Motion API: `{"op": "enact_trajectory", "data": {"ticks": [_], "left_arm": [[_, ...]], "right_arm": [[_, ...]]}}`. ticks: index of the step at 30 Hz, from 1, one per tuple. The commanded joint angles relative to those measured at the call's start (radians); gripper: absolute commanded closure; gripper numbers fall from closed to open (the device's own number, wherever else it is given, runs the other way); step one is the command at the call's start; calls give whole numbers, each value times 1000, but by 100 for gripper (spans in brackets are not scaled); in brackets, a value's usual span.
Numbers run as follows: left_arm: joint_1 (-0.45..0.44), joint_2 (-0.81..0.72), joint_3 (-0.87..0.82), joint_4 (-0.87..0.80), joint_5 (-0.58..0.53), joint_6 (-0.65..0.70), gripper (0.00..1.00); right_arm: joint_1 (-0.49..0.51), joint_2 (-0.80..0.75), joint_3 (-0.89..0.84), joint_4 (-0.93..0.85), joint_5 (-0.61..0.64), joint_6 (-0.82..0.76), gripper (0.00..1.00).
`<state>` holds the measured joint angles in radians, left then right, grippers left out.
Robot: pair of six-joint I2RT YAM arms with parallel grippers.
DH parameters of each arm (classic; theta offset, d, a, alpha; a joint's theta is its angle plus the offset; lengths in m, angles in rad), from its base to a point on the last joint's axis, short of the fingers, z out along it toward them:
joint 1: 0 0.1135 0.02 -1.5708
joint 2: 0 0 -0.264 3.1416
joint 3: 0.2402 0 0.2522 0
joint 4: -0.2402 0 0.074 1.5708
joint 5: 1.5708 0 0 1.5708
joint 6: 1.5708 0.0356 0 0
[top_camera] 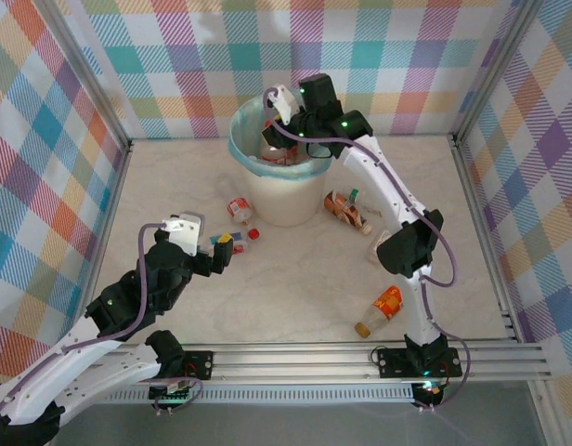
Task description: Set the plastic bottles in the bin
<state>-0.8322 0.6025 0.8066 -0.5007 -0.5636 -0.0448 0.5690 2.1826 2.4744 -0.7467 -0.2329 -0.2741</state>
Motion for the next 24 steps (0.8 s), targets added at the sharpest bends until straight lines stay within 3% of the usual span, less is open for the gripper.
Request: {"op": "enact_trajectory", "data": {"ticks": [1, 8, 14, 20, 24], "left_arm": [[9, -5, -9, -13, -22, -22, 0], [10, -3, -11, -20, -30, -29, 0], [9, -10, -15, -29, -45, -40, 0], [9, -12, -24, -25, -47, -45, 0], [10, -16, -32, -29, -48, -53, 0]], "right_arm": [[-4, 51, -32, -53, -15, -34, 75], [-4, 87, -32, -66, 25, -38, 75], [-6, 100, -31, -50, 226, -22, 76], [-8, 128, -35, -72, 130, -39, 76], [-9, 150, -67, -91, 140, -21, 75]]}}
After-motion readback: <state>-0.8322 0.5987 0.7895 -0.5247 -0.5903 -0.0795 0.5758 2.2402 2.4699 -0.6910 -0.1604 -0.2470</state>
